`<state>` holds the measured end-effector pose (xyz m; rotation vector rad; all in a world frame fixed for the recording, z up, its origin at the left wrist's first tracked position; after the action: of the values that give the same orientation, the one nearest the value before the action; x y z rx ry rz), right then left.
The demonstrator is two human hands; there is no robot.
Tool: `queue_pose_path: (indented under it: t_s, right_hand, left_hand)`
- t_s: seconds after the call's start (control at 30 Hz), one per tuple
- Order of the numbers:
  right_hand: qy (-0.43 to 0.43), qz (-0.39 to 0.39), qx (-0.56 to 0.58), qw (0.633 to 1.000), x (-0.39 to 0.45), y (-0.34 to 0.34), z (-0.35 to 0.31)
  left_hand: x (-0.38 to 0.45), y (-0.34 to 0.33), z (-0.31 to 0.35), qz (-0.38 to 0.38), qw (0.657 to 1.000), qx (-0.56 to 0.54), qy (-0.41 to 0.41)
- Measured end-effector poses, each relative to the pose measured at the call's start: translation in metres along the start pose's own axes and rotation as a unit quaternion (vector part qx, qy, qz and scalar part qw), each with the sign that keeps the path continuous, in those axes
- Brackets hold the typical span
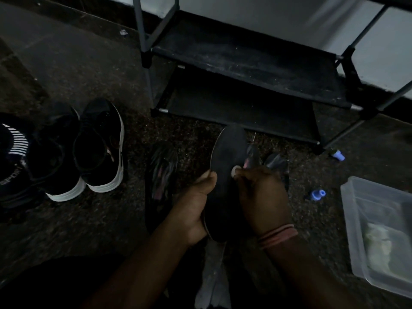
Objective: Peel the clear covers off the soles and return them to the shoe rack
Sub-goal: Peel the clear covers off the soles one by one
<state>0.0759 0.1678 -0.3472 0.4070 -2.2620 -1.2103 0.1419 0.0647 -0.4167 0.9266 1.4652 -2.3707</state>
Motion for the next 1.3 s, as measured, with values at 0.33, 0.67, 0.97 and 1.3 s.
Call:
queue_pose_path:
  t_s: [0.33, 0.67, 0.97, 1.3]
  right_hand:
    - [0.072, -0.092, 0.158, 0.980, -0.005, -0.016, -0.036]
    - [0.110, -0.063, 0.103, 0.987, -0.009, -0.013, -0.050]
    - [0.071, -0.042, 0.084, 0.993, -0.001, 0.003, -0.042]
    - [0.086, -0.159, 0.185, 0.966, -0.013, -0.007, -0.064]
  left_hand:
    - [-0.015, -0.002, 0.024, -0.060, 0.997, -0.025, 0.036]
    - [-0.010, -0.004, 0.013, -0.002, 1.000, 0.001, 0.029]
    - [-0.016, -0.009, 0.009, 0.001, 0.997, 0.030, 0.065]
    - [-0.008, 0.002, 0.030, 0.063, 0.997, 0.015, -0.049]
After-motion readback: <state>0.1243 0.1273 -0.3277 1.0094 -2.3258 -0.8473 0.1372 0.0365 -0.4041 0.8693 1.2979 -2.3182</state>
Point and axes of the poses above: each hand's wrist, its own x-axis towards the middle knuckle, its own y-axis out of the back of the hand, z = x × y, the point moved 6 cm from there along x, towards the middle knuckle, and after that the axes turned 9 degrees about y, right-handed, at the moved point
